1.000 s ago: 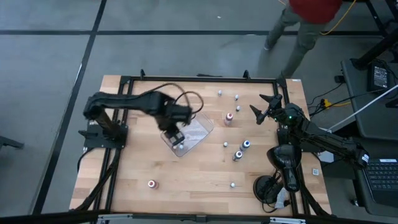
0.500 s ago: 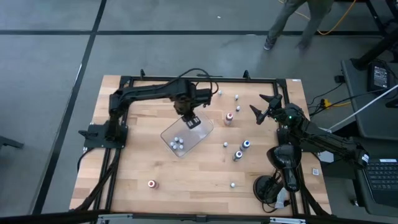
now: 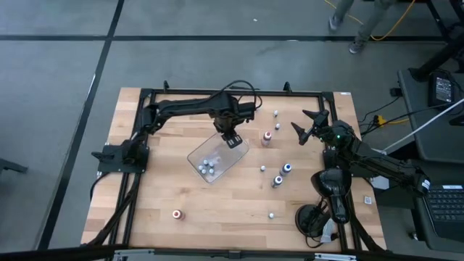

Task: Pick & Place food coloring
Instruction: Put the large yellow food coloring bottle into the transparent bin

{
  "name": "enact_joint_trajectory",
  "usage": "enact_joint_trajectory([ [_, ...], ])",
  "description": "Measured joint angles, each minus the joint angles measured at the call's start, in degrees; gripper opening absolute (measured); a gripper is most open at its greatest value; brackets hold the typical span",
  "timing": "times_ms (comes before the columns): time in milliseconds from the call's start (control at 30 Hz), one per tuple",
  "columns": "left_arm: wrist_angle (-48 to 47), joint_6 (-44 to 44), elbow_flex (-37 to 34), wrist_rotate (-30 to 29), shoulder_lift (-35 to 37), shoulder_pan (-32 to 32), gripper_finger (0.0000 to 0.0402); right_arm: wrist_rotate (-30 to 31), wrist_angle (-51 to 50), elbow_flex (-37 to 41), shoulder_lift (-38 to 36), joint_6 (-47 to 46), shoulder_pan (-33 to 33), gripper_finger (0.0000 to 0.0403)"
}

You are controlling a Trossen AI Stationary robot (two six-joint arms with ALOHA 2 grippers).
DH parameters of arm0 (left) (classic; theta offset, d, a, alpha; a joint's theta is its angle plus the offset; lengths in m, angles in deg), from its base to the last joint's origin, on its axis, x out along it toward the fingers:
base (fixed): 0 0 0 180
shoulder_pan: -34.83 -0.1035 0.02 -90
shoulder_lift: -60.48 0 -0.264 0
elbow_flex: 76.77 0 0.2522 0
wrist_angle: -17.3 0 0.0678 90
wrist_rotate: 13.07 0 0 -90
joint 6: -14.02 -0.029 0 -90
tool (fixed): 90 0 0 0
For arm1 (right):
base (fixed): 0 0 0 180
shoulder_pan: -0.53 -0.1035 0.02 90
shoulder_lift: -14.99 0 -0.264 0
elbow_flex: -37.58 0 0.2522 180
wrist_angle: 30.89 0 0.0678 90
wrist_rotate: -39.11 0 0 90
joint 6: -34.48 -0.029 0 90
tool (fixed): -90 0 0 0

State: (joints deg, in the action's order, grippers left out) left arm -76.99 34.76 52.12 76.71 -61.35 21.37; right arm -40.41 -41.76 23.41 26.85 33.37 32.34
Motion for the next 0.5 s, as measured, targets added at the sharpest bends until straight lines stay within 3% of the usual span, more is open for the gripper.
enact_joint_trajectory([
  [367,1.22,-1.98,0.00,0.55,-3.07,-1.33,0.0110,0.00,0.01,-0.02,0.02,-0.03,0.00,0.0394],
  [500,1.03,-1.91,0.00,1.63,-3.05,-1.61,0.0133,0.00,0.01,-0.01,0.01,-0.01,0.00,0.0394],
])
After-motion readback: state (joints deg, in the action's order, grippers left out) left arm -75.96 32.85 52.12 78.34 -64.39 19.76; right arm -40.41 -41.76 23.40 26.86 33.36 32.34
